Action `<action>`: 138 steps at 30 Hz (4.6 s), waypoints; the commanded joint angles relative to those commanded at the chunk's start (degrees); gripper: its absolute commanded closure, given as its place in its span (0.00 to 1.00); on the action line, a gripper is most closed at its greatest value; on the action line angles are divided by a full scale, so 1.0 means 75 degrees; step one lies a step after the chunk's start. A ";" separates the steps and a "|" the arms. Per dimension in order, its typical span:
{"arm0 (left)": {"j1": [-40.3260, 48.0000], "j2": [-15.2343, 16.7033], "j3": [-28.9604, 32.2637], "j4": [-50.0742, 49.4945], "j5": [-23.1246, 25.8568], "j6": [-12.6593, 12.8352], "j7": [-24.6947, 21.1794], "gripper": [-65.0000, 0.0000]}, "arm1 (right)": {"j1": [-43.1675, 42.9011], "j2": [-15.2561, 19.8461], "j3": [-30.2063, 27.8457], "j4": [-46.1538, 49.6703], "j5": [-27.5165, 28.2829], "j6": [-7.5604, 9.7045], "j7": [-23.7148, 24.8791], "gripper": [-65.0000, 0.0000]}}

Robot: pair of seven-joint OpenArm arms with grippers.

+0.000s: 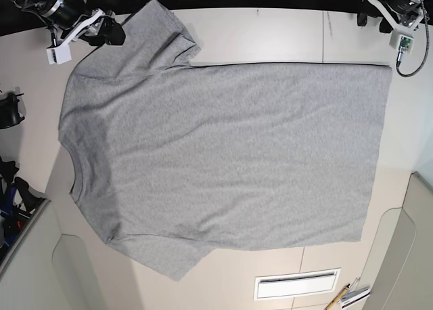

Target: Fold the T-shirt properly

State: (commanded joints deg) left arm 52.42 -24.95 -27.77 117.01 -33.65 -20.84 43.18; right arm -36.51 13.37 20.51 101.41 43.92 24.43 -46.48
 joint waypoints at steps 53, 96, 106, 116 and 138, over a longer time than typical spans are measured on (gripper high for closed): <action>-0.3305 -0.1067 -0.0087 -0.4494 -0.2489 -0.2090 0.0533 1.00 | 0.0589 -0.0032 -0.0268 0.0280 -0.0271 0.0752 -0.0449 1.00; -0.5890 -0.1346 -0.0064 -0.4575 -0.1131 -0.2538 -0.0764 1.00 | 0.5353 -0.0026 0.0612 -0.1603 0.0455 0.1262 -0.0976 1.00; -0.7038 -0.1329 0.1411 -0.5397 -0.0082 -0.2471 -0.1451 1.00 | 0.6580 -0.0026 0.0455 -0.3398 0.0015 0.1346 -0.0527 1.00; -0.8003 -0.1244 0.1702 -0.6761 0.0385 -0.2165 -0.1988 1.00 | 0.7195 -0.0029 -0.0154 -0.4654 -0.1166 0.1335 0.0472 1.00; -0.7947 -0.1011 -0.0414 -0.6563 -0.1682 -0.2555 0.0294 0.44 | 0.6070 0.0070 0.2200 -0.2337 0.0149 0.1227 -0.1376 0.49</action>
State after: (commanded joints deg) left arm -7.18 -32.53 -30.87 67.79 -46.26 -40.00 45.39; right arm 9.02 13.89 37.01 83.88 45.04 33.63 -56.80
